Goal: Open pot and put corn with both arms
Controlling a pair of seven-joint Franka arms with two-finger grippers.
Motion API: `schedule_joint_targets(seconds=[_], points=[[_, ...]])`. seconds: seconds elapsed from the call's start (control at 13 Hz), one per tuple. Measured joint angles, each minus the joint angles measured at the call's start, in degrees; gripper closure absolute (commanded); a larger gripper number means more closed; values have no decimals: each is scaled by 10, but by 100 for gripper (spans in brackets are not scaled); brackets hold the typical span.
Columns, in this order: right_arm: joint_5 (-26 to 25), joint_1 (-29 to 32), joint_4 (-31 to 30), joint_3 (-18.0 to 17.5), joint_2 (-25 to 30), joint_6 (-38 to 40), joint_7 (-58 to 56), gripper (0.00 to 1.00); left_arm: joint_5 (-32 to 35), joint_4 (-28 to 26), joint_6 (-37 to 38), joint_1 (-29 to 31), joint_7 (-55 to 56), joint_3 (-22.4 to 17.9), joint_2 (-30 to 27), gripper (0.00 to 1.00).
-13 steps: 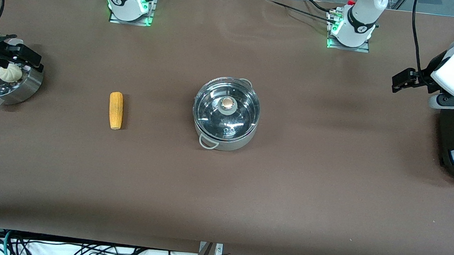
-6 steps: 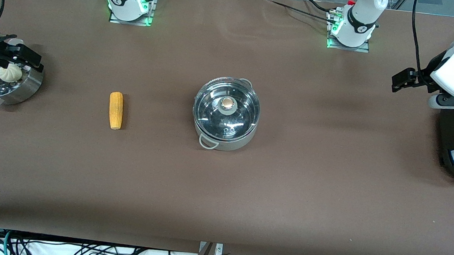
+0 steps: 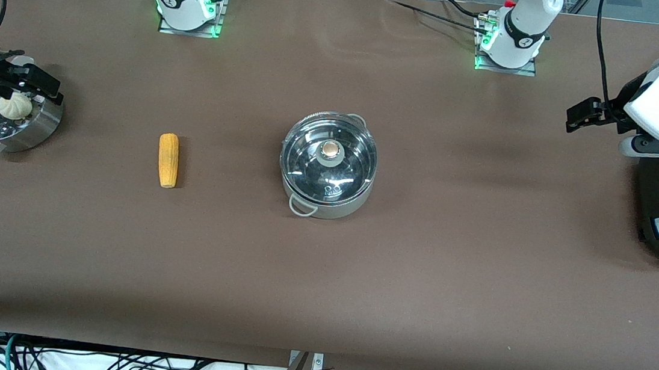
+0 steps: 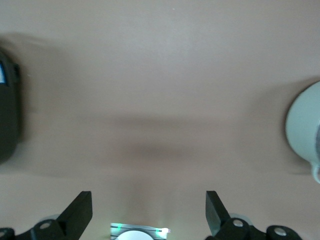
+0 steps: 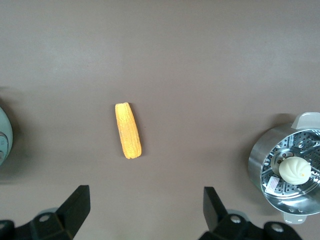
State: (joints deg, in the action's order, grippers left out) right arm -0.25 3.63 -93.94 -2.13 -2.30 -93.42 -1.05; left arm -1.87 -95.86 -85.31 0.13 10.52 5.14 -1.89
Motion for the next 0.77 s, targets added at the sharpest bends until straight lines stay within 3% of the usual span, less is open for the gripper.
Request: schedule_joint_targets(seconds=[0.23, 0.77], points=[[0, 0, 0, 0, 0, 0, 0, 0, -18, 0, 0, 1, -30, -27, 0, 0], [0, -16, -10, -9, -24, 4, 0, 0, -19, 0, -1, 0, -31, -27, 0, 0]])
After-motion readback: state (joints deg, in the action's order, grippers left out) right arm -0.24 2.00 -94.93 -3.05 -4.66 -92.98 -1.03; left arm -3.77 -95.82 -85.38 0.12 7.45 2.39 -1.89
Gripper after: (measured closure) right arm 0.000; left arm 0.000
